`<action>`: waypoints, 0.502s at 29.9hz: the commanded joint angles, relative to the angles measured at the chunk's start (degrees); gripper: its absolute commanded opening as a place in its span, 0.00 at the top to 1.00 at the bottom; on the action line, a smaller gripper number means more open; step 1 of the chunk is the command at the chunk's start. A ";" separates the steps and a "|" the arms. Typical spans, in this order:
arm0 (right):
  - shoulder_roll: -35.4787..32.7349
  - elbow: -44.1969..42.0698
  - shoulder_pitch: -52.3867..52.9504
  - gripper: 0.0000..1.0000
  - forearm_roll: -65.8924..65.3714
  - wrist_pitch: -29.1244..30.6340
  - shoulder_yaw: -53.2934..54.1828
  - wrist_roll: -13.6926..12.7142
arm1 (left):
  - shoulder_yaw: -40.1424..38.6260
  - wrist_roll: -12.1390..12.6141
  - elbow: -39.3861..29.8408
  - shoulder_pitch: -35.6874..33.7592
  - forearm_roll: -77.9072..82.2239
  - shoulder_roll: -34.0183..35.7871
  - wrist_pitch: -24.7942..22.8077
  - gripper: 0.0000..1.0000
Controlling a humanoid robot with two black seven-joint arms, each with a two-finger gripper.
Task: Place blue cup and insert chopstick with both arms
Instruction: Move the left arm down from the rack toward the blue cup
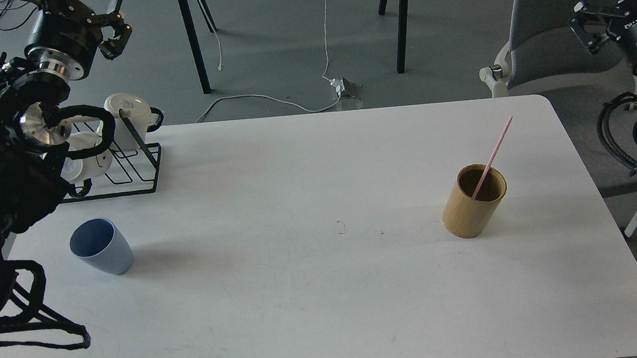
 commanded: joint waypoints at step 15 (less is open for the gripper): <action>-0.72 1.61 -0.92 0.01 0.00 0.07 1.01 0.16 | -0.73 0.27 -0.08 0.58 -1.07 2.05 0.00 0.01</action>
